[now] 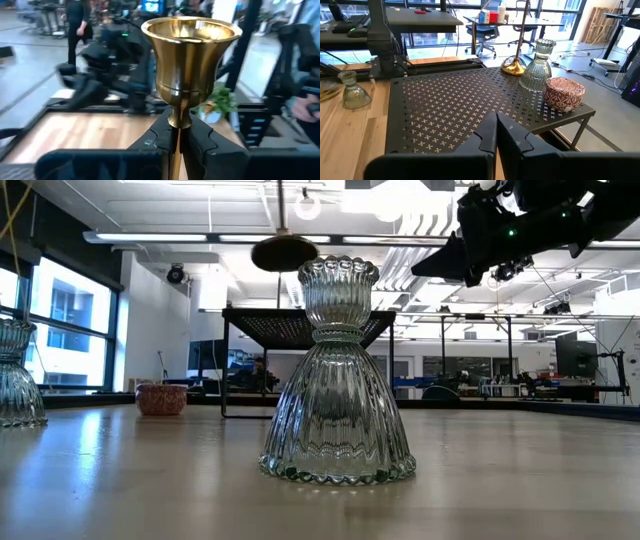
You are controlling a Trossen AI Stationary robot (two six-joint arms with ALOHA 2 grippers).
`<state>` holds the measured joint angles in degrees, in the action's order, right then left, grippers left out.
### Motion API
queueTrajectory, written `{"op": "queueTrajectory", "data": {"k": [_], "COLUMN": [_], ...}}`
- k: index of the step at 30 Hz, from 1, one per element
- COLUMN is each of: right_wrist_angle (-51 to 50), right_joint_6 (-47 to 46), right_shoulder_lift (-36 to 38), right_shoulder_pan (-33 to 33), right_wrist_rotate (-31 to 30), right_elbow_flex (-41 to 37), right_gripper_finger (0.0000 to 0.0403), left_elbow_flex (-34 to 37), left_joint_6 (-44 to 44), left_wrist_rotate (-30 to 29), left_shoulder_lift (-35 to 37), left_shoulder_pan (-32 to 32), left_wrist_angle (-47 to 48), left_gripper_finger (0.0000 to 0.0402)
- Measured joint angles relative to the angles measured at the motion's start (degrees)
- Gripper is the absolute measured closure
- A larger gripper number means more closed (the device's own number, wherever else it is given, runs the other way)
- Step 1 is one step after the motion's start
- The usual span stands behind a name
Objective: Pick & Place candle stick holders
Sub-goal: Put the top gold candle holder on the shelf
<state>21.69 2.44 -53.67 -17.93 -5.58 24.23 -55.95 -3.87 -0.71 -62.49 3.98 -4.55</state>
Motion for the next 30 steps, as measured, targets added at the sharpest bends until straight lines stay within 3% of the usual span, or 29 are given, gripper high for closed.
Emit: {"op": "queueTrajectory", "data": {"k": [6,17,23,30], "right_wrist_angle": [0.1,0.2,0.4,0.4], "right_joint_6": [-0.7,-1.1,-1.1,-1.0], "right_shoulder_lift": [0.0,0.0,0.0,0.0], "right_shoulder_pan": [0.0,0.0,0.0,0.0], "right_wrist_rotate": [0.0,0.0,-0.5,-0.5], "right_elbow_flex": [0.0,0.0,0.0,0.0], "right_gripper_finger": [0.0403,0.0403,0.0403,0.0403], "left_elbow_flex": [-4.7,-4.8,-4.8,-4.8], "left_joint_6": [2.4,5.4,5.1,5.6], "left_wrist_rotate": [-0.2,3.2,8.8,9.4], "left_shoulder_lift": [3.1,0.3,-3.7,-7.9], "left_shoulder_pan": [-10.5,-31.3,-36.3,-39.6], "left_wrist_angle": [9.7,12.0,6.7,1.8], "left_gripper_finger": [0.0392,0.0388,0.0388,0.0388]}}
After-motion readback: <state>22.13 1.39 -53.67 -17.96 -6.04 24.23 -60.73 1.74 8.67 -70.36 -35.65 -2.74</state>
